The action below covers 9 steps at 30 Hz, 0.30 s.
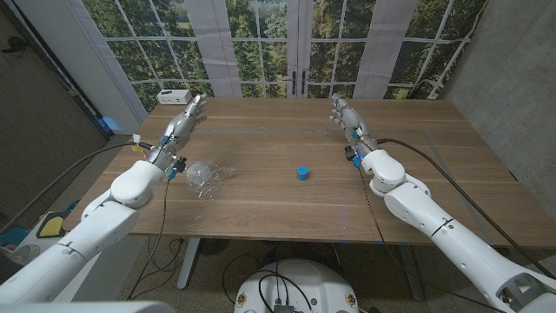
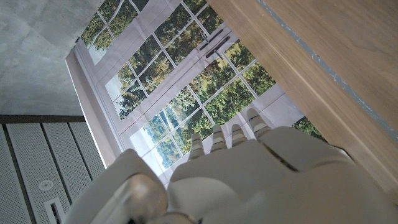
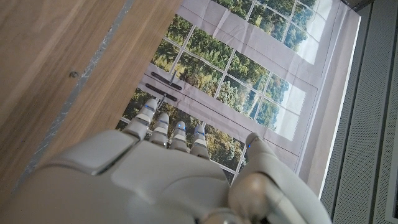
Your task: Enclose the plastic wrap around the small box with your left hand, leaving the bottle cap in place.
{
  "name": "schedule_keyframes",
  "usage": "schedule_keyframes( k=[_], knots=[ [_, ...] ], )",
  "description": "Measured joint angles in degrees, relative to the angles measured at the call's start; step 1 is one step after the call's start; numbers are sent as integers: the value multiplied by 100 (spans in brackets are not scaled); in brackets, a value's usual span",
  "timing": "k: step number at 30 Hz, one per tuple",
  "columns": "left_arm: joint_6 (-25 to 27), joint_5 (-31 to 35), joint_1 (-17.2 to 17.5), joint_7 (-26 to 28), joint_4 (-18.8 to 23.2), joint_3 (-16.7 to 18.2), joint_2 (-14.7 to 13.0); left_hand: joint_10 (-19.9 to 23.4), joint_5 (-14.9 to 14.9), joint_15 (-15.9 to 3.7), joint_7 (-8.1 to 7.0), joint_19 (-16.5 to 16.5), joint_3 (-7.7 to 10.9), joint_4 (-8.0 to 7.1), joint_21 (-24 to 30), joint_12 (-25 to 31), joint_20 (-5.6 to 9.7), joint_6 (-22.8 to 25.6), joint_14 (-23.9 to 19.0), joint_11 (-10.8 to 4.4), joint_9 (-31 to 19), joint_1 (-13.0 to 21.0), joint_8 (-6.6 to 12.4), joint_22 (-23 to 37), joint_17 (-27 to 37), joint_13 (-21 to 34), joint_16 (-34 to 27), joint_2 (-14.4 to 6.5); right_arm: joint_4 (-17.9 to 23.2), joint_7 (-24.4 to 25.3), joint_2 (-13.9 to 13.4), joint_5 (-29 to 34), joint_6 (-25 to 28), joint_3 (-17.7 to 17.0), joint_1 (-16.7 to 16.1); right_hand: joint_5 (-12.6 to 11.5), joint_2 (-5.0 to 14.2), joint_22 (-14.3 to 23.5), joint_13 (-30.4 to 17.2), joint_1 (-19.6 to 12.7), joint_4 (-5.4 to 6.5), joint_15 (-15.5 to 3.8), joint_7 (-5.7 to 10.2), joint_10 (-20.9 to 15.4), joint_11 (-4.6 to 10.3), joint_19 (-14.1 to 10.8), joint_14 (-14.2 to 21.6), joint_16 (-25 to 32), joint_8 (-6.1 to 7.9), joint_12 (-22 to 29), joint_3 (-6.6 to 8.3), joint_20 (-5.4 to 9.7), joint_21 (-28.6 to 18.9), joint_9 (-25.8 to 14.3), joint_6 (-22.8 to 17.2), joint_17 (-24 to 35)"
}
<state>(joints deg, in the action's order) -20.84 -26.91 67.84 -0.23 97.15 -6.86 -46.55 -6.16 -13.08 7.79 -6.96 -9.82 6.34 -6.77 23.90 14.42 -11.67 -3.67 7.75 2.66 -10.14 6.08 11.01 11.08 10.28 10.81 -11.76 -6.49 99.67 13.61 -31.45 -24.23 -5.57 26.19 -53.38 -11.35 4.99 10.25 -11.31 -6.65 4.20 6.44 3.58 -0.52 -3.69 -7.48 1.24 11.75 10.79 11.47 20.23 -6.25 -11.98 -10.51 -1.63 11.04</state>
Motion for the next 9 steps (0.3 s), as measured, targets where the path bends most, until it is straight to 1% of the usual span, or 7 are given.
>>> schedule_keyframes(
  k=[1, 4, 5, 6, 9],
  knots=[
    [-35, -189, -115, -194, -151, -40, 34, 0, 0, 0, 8, 0, 0, 0, 0, 0, 0, -9, 0, 0, 0, 0, 0, 0, 0, 0, 0, 0, 38, 69, -16, 49, 29, -13, -19, 0, 0, 0, 0, 0, 0, 0, 0, 0, 0, 0, 0, 0, 0, 0, 0, 0, 0, 0, 0, 0],
    [-58, -559, -329, -556, -422, -116, 107, 0, 0, 0, 19, 0, 23, -23, 0, 0, 0, -23, 0, 0, 0, 0, 0, 0, 0, 0, 0, 0, 129, 191, -53, 144, 109, -41, -57, 0, -23, 0, 0, 23, -23, 0, 0, 0, 0, 0, 0, 0, 0, 0, -23, 0, 0, 0, 0, 0],
    [-58, -673, -332, -669, -426, -117, 108, 0, 0, 0, 19, 0, 23, -23, 0, 0, 0, -23, 0, 0, 0, 0, 0, 0, 0, 0, 0, 0, 158, 193, -62, 145, 110, -57, -70, 0, -23, 0, 0, 23, -23, 0, 0, 0, 0, -1, 0, 0, 0, 0, -23, -1, 0, 0, 0, 0],
    [-58, -797, -428, -776, -541, -149, 134, 0, 0, 0, 19, 0, 23, -23, 0, 0, 0, -23, 0, 0, 0, 0, 0, 0, 0, 0, 10, 0, 175, 256, -65, 178, 143, -66, -79, 0, -23, 0, 0, 23, -9, 0, 0, -22, 22, -6, 0, 0, 0, 0, -37, -6, 0, 0, 0, 0],
    [2, -1134, -549, -1025, -678, -181, 173, -15, 0, 0, 22, 0, 23, -23, 0, -17, 0, -85, 0, 15, 0, 0, -21, 0, 0, 0, 34, 0, 200, 334, -63, 219, 168, -84, -97, 0, -48, 0, 0, 45, 0, 0, 0, -31, 31, -20, 0, 0, 0, 0, -47, -21, 0, 0, 0, 0]
  ],
)
